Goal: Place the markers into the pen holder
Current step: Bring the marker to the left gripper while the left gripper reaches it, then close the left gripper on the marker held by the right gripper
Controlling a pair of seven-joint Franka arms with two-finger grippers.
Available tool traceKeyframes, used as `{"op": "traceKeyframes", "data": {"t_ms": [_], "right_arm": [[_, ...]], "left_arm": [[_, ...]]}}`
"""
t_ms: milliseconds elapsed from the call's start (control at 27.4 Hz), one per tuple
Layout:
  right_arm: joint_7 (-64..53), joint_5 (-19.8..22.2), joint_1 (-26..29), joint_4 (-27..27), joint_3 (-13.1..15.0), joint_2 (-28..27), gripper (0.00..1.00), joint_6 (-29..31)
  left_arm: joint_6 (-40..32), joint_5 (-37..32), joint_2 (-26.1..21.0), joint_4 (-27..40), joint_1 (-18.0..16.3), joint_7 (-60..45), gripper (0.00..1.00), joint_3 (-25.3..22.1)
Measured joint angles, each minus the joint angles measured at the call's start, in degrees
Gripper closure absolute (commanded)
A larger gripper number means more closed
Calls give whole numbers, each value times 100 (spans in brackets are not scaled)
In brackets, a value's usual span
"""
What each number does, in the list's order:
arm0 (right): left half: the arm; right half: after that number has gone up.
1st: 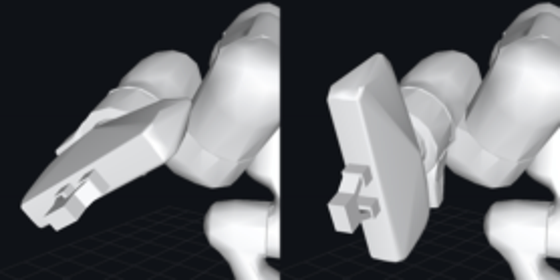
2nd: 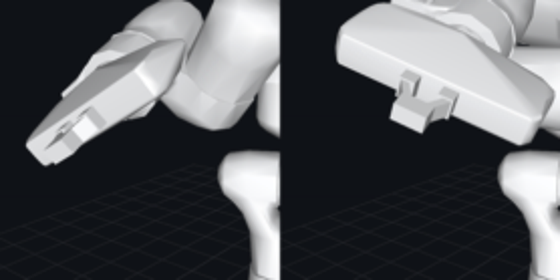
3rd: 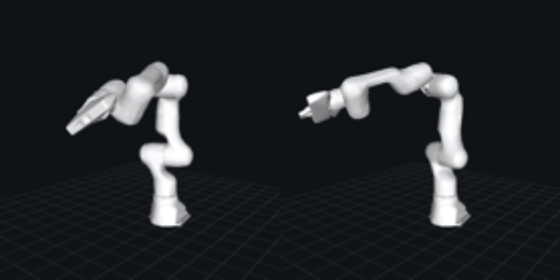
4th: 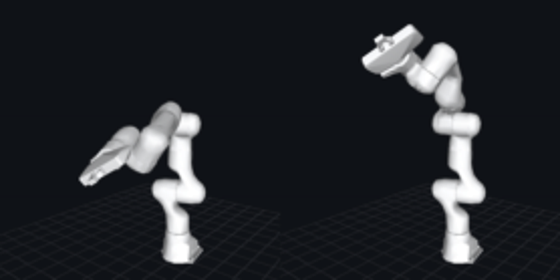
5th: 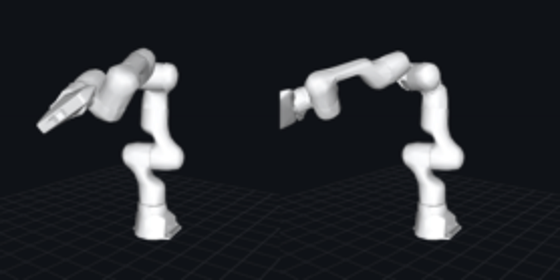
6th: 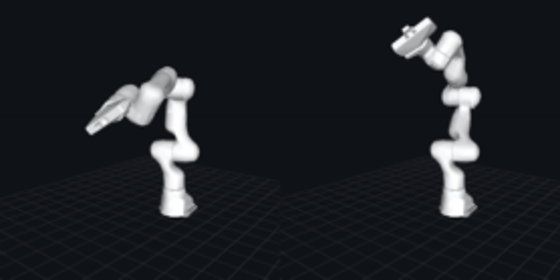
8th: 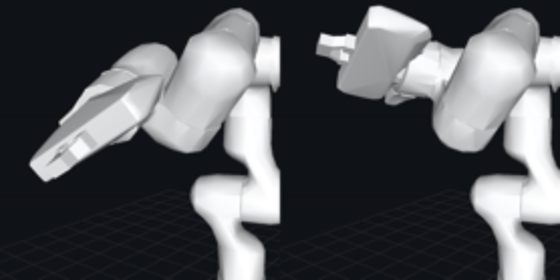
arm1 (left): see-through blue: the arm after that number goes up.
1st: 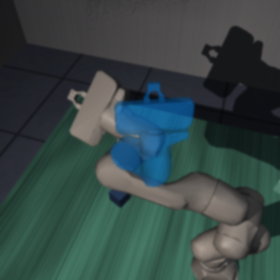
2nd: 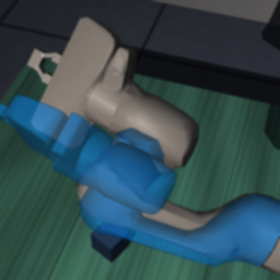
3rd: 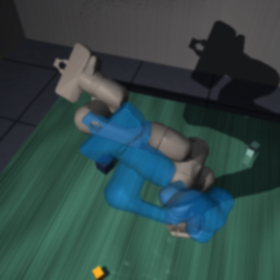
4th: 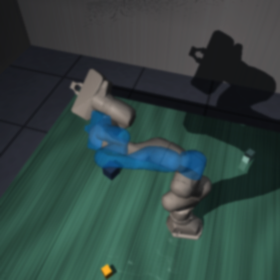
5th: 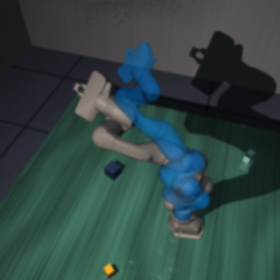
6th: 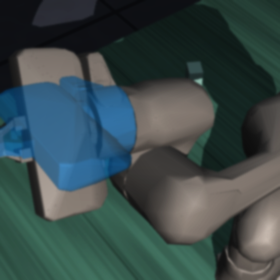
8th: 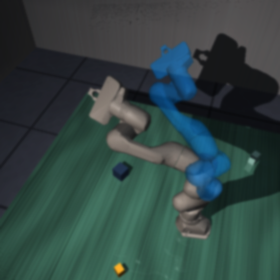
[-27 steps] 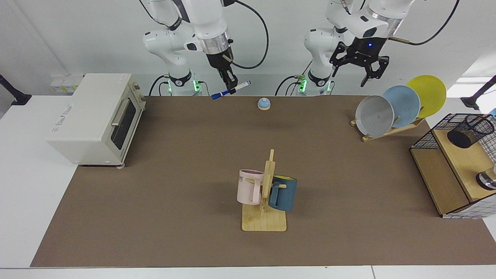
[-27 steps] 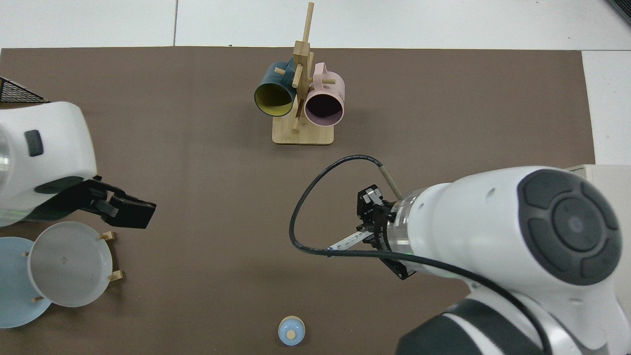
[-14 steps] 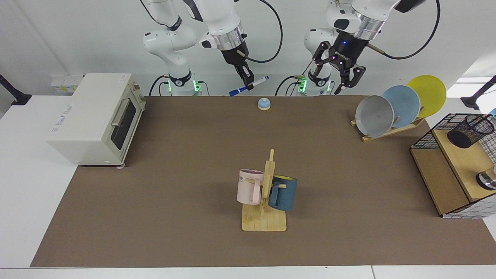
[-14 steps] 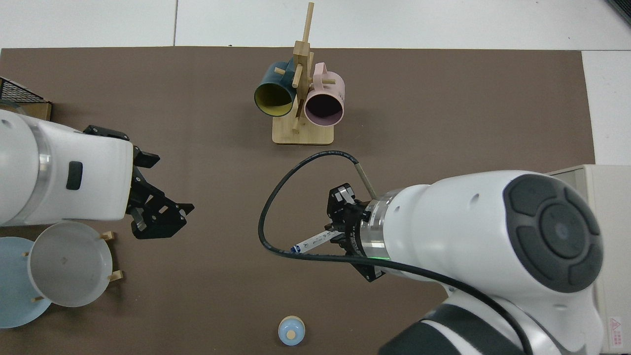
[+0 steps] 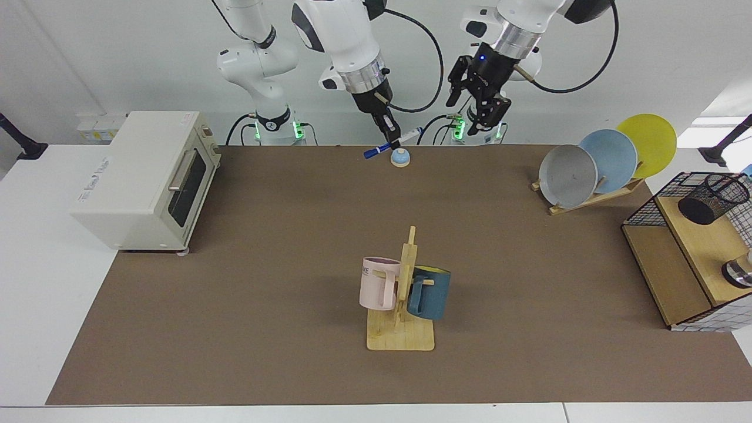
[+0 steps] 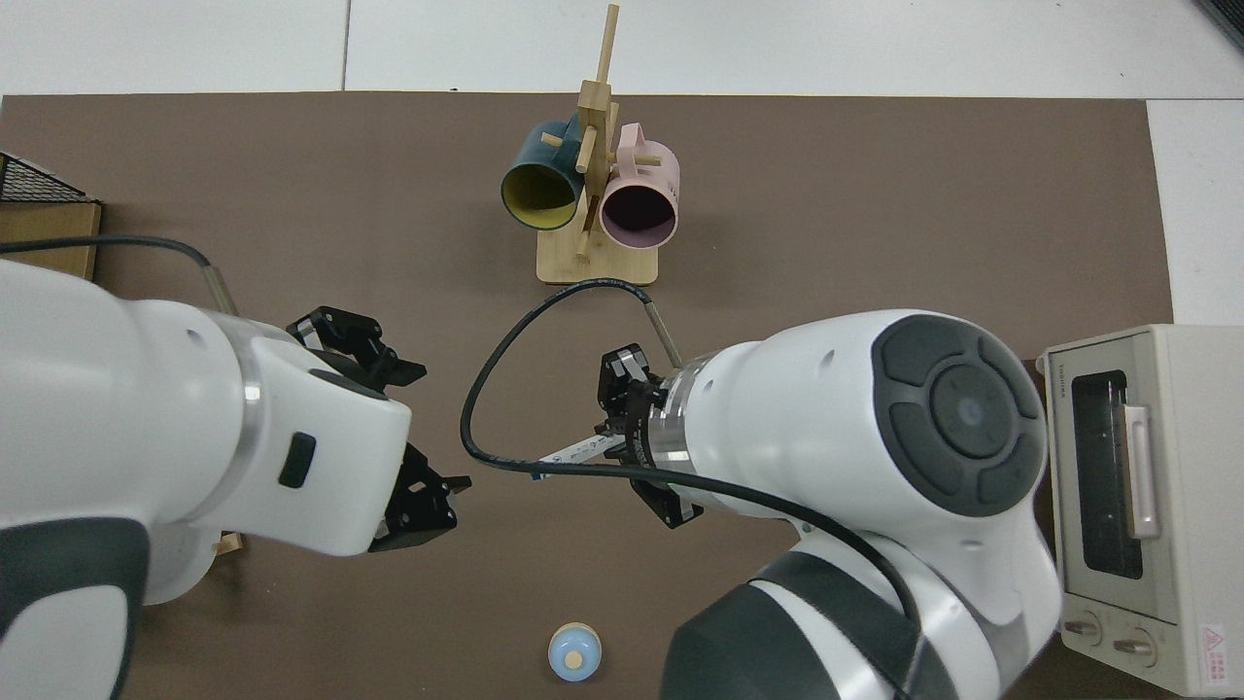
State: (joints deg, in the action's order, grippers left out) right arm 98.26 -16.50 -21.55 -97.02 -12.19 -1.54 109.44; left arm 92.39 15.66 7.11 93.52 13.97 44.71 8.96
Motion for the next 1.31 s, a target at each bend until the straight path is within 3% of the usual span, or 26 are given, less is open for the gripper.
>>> {"op": "traceKeyframes", "data": {"t_ms": [219, 365, 840, 1315], "right_arm": [[39, 120, -57, 21, 0, -69, 100, 2], [65, 251, -60, 24, 0, -71, 100, 2], [425, 459, -267, 134, 2, -71, 100, -2], [428, 460, -276, 146, 13, -74, 100, -21]], "left_arm": [[264, 0, -2, 149, 359, -485, 10, 99], [521, -1, -8, 308, 487, -624, 16, 153], [1260, -2, -110, 791, 513, -726, 17, 511], [1280, -7, -132, 831, 512, -726, 22, 488]]}}
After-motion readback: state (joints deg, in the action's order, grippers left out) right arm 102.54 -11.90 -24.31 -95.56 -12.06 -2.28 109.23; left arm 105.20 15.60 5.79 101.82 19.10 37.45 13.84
